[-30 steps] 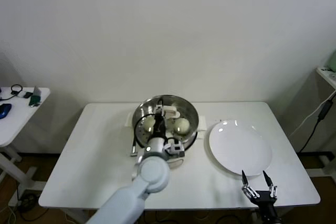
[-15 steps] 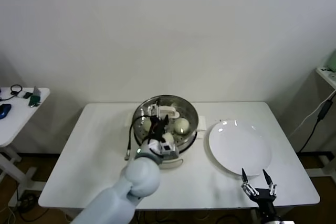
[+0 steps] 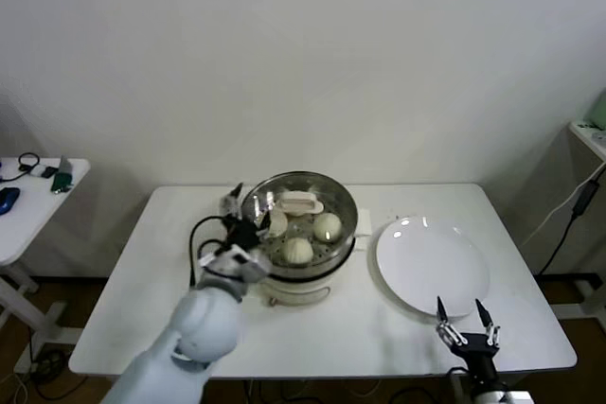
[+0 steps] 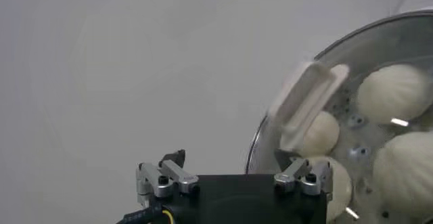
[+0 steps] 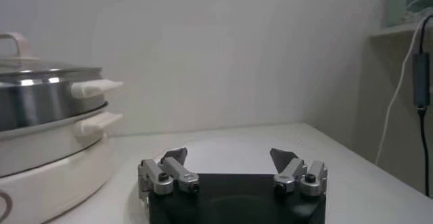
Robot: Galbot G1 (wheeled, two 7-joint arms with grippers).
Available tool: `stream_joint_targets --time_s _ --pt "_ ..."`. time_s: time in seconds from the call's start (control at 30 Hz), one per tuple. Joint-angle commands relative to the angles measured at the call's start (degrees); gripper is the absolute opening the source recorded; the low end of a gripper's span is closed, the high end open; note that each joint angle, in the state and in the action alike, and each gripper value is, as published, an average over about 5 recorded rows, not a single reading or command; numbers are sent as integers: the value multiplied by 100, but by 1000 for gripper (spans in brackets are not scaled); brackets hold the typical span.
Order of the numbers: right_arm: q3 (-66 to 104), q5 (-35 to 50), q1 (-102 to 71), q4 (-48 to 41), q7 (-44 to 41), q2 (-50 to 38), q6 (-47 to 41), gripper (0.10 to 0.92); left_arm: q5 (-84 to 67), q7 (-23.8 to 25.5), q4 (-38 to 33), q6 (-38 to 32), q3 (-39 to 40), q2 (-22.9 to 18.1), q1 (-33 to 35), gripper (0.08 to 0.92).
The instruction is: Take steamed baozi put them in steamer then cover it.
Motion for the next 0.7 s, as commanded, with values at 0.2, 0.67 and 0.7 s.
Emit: stream_joint_targets --time_s 0.2,0.67,0.7 --pt "-19 -95 74 -42 84 30 13 823 -4998 -523 256 -4264 -3872 -174 2847 823" --pt "-96 -81 227 -252 -29 21 64 823 -4849 -426 1541 -5767 -2938 -747 3244 823" --pt "-102 -82 228 -254 -32 11 56 823 -4812 -423 1578 -5803 -2911 -754 3251 823"
